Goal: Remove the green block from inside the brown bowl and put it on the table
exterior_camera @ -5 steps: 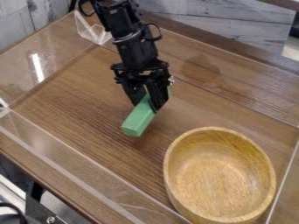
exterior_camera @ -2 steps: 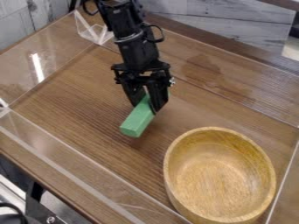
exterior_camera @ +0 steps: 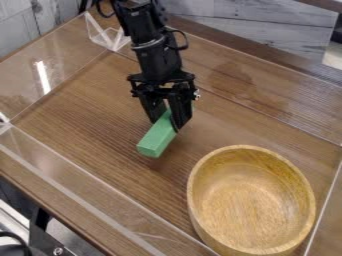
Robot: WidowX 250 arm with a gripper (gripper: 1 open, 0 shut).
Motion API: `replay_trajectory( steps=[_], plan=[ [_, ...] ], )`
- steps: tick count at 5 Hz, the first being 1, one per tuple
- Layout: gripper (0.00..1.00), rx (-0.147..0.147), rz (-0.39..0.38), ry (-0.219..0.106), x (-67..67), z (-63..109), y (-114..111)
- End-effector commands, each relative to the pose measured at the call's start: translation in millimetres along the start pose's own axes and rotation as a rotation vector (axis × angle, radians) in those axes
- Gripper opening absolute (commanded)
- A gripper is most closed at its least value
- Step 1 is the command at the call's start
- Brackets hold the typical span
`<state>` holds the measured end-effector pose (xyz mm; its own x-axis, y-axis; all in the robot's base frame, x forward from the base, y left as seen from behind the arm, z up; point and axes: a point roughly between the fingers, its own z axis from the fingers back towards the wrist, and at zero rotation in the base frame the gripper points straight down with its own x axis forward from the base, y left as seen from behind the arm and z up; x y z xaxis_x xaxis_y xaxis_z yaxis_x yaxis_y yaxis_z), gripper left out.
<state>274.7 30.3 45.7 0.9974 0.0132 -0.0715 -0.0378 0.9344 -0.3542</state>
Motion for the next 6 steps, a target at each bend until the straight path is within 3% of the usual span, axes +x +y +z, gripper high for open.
replay_trajectory(
  steps=[1,6],
  plan=[
    [0.0,0.021,-0.025,-0.036,10.8,12.5,-3.4],
    [0.0,0.031,-0.024,0.003,10.2,11.1,-6.7]
  ],
)
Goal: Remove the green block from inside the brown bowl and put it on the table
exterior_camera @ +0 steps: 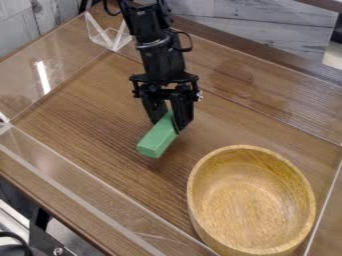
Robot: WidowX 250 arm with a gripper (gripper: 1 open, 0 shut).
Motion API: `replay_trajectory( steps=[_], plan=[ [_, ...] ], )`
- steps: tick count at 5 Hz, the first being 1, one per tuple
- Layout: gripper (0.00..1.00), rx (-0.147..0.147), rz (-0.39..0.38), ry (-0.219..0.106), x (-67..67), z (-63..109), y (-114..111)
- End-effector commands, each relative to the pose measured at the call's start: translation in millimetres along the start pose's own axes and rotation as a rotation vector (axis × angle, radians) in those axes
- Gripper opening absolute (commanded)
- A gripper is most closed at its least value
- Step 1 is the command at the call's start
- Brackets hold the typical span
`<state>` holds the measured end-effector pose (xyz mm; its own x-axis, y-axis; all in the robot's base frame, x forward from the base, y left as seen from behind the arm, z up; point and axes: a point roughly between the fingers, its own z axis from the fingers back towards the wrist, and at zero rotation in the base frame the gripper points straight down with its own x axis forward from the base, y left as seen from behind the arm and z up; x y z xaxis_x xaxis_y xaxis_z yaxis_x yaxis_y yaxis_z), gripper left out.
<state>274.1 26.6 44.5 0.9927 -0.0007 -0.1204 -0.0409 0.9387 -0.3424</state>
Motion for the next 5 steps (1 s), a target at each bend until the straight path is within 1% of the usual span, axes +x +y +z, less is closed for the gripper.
replay_trajectory(
  steps=[1,5],
  plan=[
    [0.0,0.019,-0.029,-0.04,9.7,13.9,-4.4],
    [0.0,0.022,-0.038,-0.014,8.2,14.4,-7.4]
  ],
)
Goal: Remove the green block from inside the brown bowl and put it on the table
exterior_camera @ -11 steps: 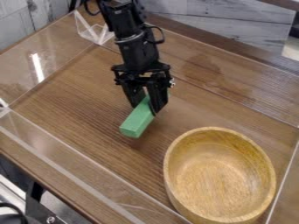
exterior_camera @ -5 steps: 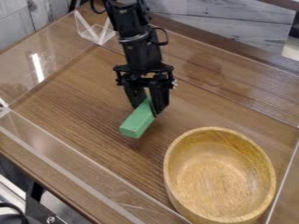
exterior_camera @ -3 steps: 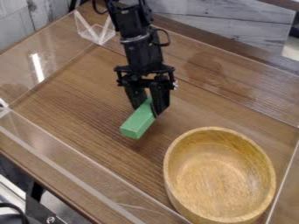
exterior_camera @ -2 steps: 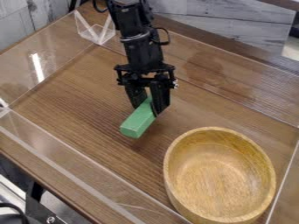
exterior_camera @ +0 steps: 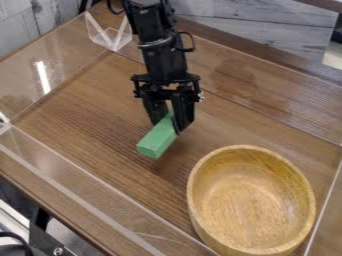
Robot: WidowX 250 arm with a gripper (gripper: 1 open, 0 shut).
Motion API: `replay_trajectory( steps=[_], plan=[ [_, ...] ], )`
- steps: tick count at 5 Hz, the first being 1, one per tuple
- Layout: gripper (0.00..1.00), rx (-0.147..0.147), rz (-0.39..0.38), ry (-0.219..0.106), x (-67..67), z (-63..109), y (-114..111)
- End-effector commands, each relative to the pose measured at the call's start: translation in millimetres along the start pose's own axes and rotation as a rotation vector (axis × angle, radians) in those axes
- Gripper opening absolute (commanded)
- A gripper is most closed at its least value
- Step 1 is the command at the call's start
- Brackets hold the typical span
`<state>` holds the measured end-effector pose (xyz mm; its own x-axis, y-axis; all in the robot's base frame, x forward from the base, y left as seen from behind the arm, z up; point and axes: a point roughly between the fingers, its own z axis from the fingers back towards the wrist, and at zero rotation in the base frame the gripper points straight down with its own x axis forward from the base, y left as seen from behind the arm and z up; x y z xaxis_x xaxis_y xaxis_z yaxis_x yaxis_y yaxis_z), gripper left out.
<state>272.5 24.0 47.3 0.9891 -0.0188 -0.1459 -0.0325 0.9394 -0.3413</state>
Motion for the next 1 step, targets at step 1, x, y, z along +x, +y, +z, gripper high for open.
replay_trajectory(
  steps=[1],
  plan=[
    [0.0,0.02,-0.033,-0.039,9.5,13.4,-4.7]
  ],
)
